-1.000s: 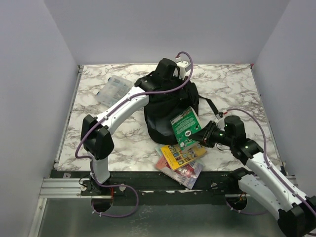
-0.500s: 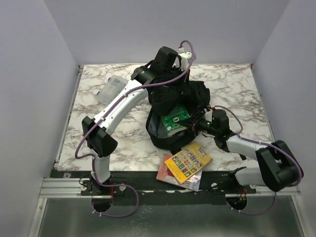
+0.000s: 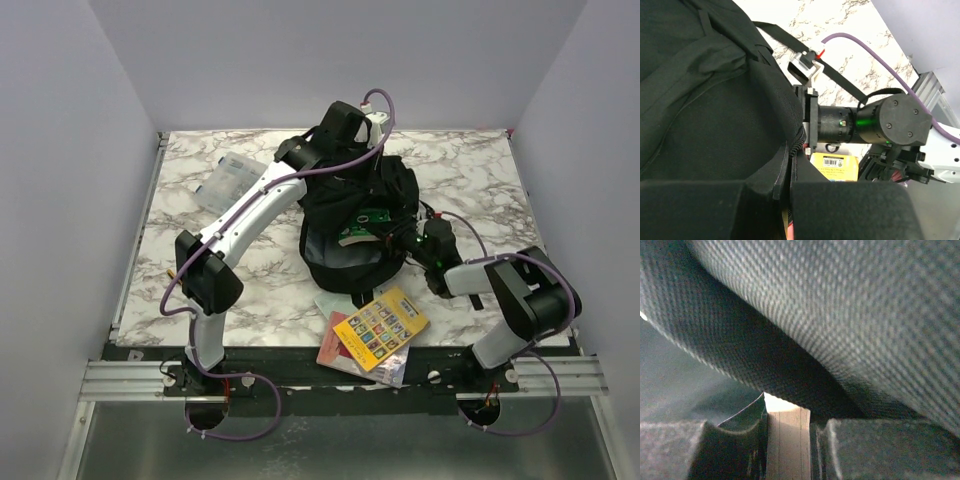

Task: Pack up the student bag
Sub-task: Place the book in the student bag, then pick up the book from the center of the board, then place the book in the student bag.

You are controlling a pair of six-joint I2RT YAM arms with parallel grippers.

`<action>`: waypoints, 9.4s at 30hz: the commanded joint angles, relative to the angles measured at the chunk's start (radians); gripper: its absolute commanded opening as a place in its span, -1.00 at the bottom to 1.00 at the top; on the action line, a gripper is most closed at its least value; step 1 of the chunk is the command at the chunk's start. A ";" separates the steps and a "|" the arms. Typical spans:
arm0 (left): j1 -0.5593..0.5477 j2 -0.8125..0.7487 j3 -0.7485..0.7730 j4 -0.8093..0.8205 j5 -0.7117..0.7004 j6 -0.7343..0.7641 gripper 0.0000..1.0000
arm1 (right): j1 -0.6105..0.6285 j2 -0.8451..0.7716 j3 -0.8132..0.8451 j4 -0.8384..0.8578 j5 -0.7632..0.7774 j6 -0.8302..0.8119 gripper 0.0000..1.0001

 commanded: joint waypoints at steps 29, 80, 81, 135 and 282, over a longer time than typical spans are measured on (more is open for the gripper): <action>0.082 0.018 0.067 0.072 0.187 -0.007 -1.00 | -0.030 0.337 0.322 0.087 0.016 -0.152 0.08; 0.134 0.025 -0.191 0.146 0.226 -0.048 -0.12 | -0.016 -0.617 0.340 -2.054 0.331 -0.667 0.82; 0.134 0.019 -0.202 0.156 0.233 -0.051 -0.10 | -0.017 -0.639 0.331 -2.071 0.323 -0.664 0.82; 0.088 -0.614 -0.910 0.488 0.228 -0.211 0.33 | -0.016 -0.952 -0.043 -1.608 0.174 -0.485 -0.50; -0.055 -0.033 -0.329 0.141 -0.351 0.187 -0.90 | -0.132 -0.584 0.344 -1.331 -0.076 -0.814 -0.99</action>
